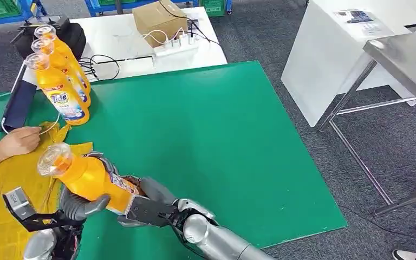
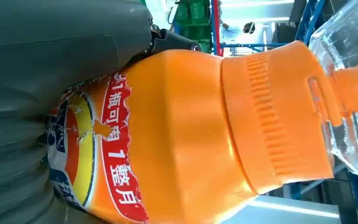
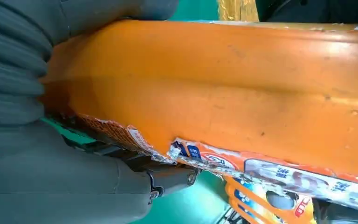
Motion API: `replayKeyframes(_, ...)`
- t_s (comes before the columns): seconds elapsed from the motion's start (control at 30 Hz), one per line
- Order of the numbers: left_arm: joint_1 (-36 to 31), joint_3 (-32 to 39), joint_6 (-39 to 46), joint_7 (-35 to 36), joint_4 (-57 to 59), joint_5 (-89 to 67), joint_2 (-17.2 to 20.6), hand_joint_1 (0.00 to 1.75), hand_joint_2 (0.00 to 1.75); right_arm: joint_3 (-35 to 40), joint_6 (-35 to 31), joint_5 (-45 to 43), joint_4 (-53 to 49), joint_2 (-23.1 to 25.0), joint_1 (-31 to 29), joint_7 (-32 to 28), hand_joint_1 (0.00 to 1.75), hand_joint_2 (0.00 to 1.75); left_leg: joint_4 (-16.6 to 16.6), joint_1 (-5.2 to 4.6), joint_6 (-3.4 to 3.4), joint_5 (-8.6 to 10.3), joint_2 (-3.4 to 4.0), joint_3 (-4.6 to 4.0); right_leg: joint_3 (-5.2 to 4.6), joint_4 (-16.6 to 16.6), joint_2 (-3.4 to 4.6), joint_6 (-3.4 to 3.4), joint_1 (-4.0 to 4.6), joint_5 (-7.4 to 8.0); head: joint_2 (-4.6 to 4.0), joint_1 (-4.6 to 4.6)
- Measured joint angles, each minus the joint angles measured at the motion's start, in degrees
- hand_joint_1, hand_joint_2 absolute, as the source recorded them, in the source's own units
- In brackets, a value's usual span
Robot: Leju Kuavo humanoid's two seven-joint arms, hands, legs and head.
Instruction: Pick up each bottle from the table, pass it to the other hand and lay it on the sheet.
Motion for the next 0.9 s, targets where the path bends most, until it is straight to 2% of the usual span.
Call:
replayKeyframes(0.07, 0.0, 0.0, 0.0, -0.24, 0.0, -0.42, 0.0, 1.75, 1.75, 0.0, -0.09, -0.02, -0.42, -0.18, 0.01, 0.0, 1.75, 1.75, 0.0, 0.0, 0.0, 0.0, 0.0, 0.0, 0.0, 0.0, 0.0, 0.0, 0.0, 0.0, 0.0, 0.0)
replayKeyframes(0.1, 0.01, 0.0, 0.28, -0.63, -0.02, -1.21, 0.0, 1.75, 1.75, -0.04, -0.17, -0.07, -0.85, -0.43, 0.01, 0.0, 0.02, 1.75, 0.0, 0.0, 0.0, 0.0, 0.01, 0.0, 0.0, 0.01, 0.0, 0.0, 0.0, 0.0, 0.0, -0.02)
replayKeyframes(0.27, 0.06, -0.07, 6.83, -3.33, -0.09, -10.52, 0.15, 1.75, 1.75, -1.0, -0.85, 0.15, -3.18, -1.68, 0.42, 0.96, 0.0, 1.75, 0.0, 0.0, 0.0, 0.0, -0.06, -0.03, 0.04, 0.01, -0.04, 0.0, -0.01, 0.0, 0.0, 0.0)
replayKeyframes(0.43, 3.35, 2.67, 30.6, -4.39, -0.09, -37.86, 3.38, 1.75, 1.75, -4.77, -2.56, 0.35, -12.23, -5.71, 1.33, 2.12, 0.0, 1.75, 0.0, 0.0, 0.0, 0.0, 0.1, -0.01, -0.05, 0.0, 0.06, 0.0, 0.0, 0.01, 0.0, 0.02)
replayKeyframes(0.47, 4.11, 3.99, 35.56, -3.69, 0.0, -43.59, 4.06, 1.75, 1.75, -5.75, -2.54, 0.26, -14.5, -7.02, 1.58, 2.27, 0.0, 0.0, 0.0, -0.01, 0.0, 0.0, 0.01, -0.02, -0.04, 0.0, 0.02, 0.0, 0.0, 0.0, 0.0, -0.02)
replayKeyframes(0.63, 5.87, 11.26, 49.06, -2.99, 3.81, -57.32, 7.72, 1.75, 1.75, -11.63, -0.72, -2.93, -27.03, -13.77, 2.05, 2.29, 0.0, 0.0, -0.01, 0.0, 0.0, 0.0, -0.02, -0.06, -0.03, 0.01, -0.03, 0.0, -0.01, 0.0, 0.0, 0.0)
replayKeyframes(0.77, 6.99, 16.7, 54.58, -2.16, 5.95, -65.39, 8.68, 1.75, 1.75, -15.92, -0.2, -3.78, -34.39, -16.61, 3.11, 1.97, 0.0, 0.0, -0.01, -0.01, 0.0, 0.0, -0.01, -0.05, -0.02, 0.0, -0.02, 0.0, -0.01, 0.0, 0.0, 0.0)
replayKeyframes(0.9, 7.92, 18.71, 57.22, 0.34, 6.95, -71.22, 9.01, 1.75, 1.75, -17.05, -0.13, -3.76, -37.72, -17.75, 4.1, 1.92, 0.0, 0.0, -0.01, 0.0, 0.0, 0.0, -0.06, -0.05, -0.03, 0.0, -0.05, 0.0, -0.01, -0.01, 0.0, 0.0)
